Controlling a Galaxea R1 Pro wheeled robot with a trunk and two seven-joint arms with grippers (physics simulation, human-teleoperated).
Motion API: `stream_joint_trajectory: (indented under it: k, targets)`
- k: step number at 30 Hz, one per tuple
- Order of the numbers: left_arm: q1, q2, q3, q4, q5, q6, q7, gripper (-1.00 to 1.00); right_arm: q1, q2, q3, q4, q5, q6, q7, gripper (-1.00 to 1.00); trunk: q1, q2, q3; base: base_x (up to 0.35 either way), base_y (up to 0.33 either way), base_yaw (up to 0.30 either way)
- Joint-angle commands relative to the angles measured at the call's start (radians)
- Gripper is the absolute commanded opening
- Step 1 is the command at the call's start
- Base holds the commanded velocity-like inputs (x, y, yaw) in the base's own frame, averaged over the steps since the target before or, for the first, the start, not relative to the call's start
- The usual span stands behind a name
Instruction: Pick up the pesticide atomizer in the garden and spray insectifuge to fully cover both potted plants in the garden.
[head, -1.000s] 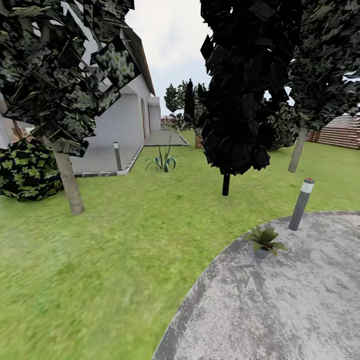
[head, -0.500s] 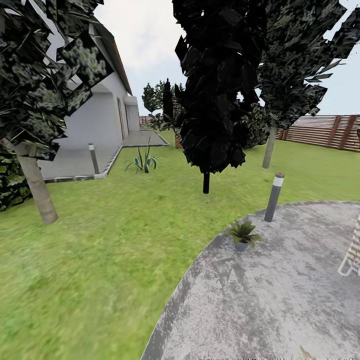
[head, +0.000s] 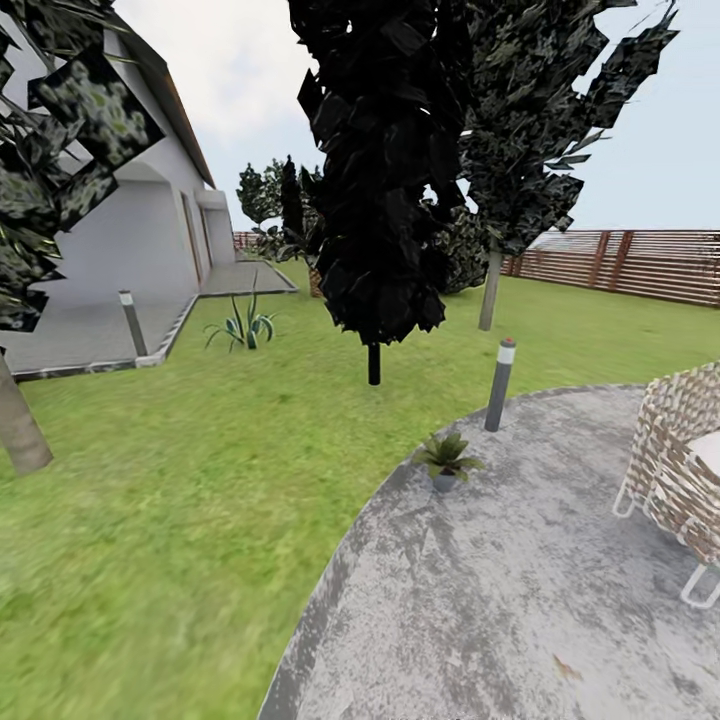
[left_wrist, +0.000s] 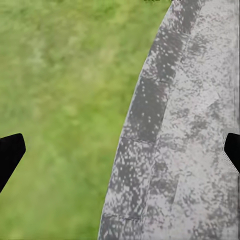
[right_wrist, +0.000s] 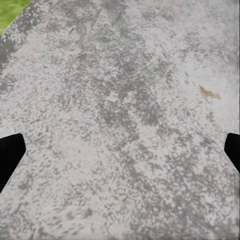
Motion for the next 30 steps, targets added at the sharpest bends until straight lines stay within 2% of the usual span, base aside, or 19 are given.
stream_joint_trajectory:
  k: [1, 30]
  targets:
    - [0.0, 0.0, 0.0, 0.0, 0.001, -0.003, 0.0, 1.0, -0.001, 0.0, -0.001, 0.001, 0.0, -0.003, 0.0, 1.0, 0.0, -0.001, -0.001, 0.0, 0.0, -0.276]
    - [0.0, -0.001, 0.0, 0.002, 0.001, -0.005, -0.001, 1.0, -0.001, 0.0, -0.001, 0.003, 0.0, -0.003, 0.0, 1.0, 0.0, -0.001, -0.016, 0.0, 0.0, -0.274]
